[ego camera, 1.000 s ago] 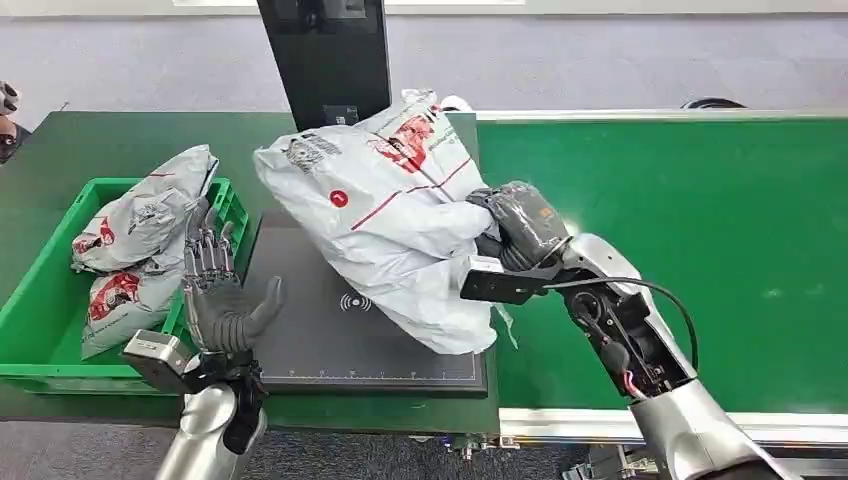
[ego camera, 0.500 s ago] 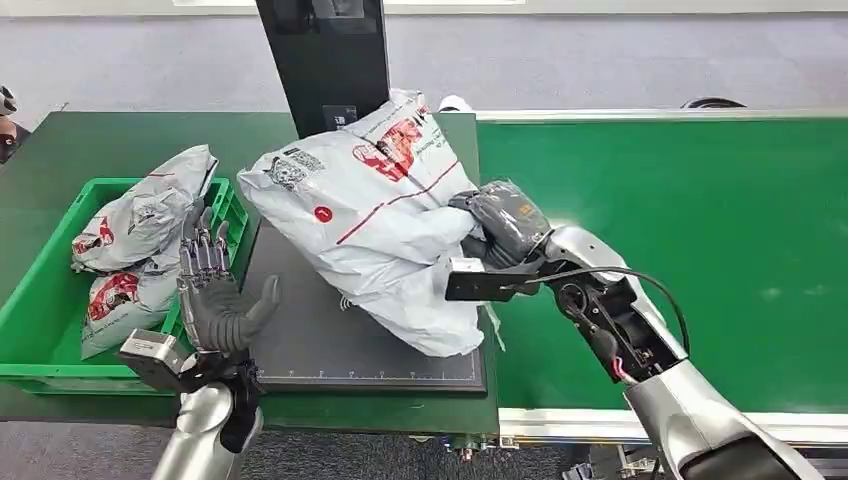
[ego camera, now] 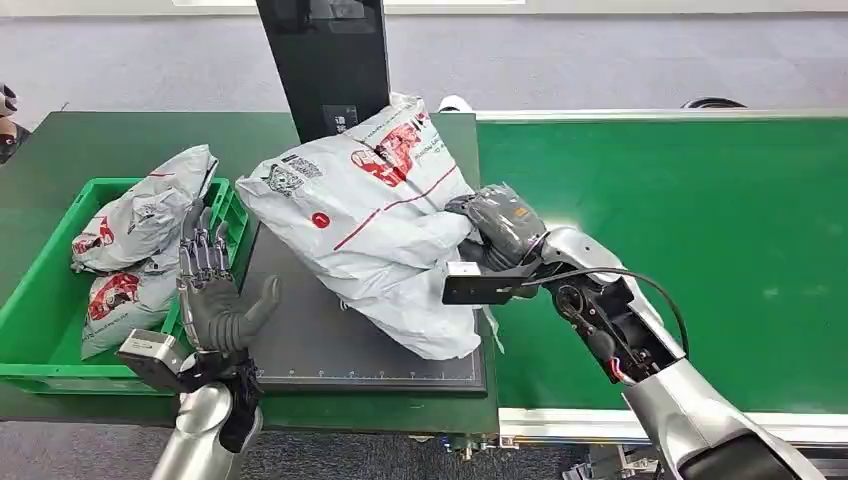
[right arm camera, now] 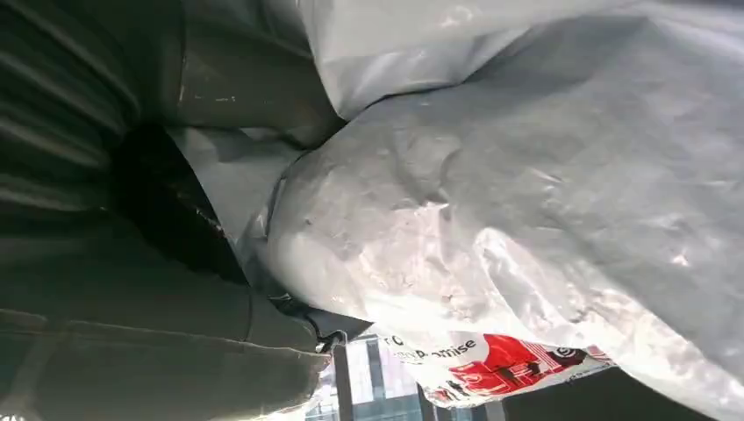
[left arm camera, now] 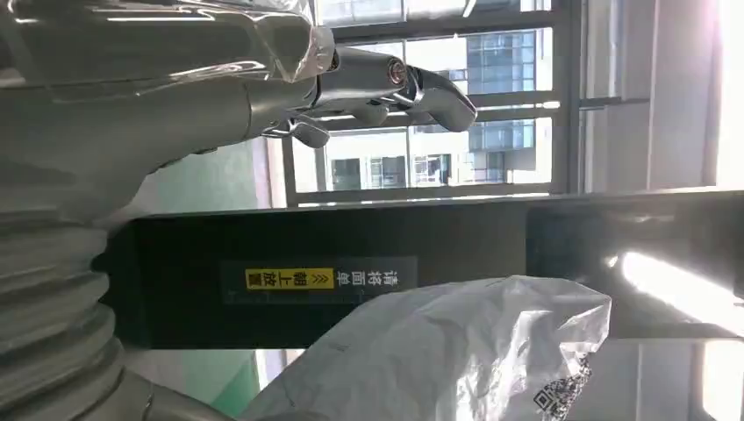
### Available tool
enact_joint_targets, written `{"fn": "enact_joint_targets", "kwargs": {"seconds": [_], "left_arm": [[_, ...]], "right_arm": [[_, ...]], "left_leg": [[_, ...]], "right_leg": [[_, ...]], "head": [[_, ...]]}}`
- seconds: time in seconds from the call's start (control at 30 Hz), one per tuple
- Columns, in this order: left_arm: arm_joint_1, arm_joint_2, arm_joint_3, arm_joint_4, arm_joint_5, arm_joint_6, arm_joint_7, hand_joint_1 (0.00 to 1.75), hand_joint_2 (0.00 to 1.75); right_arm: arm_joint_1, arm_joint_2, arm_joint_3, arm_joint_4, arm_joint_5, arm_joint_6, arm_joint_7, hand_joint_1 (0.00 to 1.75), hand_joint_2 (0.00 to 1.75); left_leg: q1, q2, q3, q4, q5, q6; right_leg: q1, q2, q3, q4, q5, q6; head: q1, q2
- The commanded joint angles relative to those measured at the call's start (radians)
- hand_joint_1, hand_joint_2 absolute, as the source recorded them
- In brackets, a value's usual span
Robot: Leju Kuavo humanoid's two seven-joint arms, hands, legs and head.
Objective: Moved the parcel from conveyor to table for the left to box.
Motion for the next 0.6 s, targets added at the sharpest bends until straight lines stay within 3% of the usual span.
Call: {"fn": "enact_joint_targets", "kwargs": {"seconds": [0.03, 0.6], "left_arm": [[-0.065, -0.02, -0.001, 0.069, -0.021, -0.045, 0.098, 0.0, 1.75], [-0.034, -0.01, 0.009, 0.044, -0.021, -0.045, 0.099, 0.0, 1.75]], "right_arm": [[-0.102, -0.071, 0.322, 0.061, -0.203, 0.632, 0.023, 1.75, 1.75], [-0.149, -0.069, 0.442, 0.08, -0.295, 0.6, 0.073, 1.75, 1.75]], "left_leg": [[-0.001, 0.003, -0.001, 0.001, 0.0, 0.0], [0.0, 0.002, -0.001, 0.0, 0.0, 0.0]], "right_leg": [[0.0, 0.001, -0.002, 0.001, 0.001, 0.0], [0.0, 0.0, -0.001, 0.0, 0.001, -0.001]], "head": [[0.0, 0.0], [0.002, 0.0]]}}
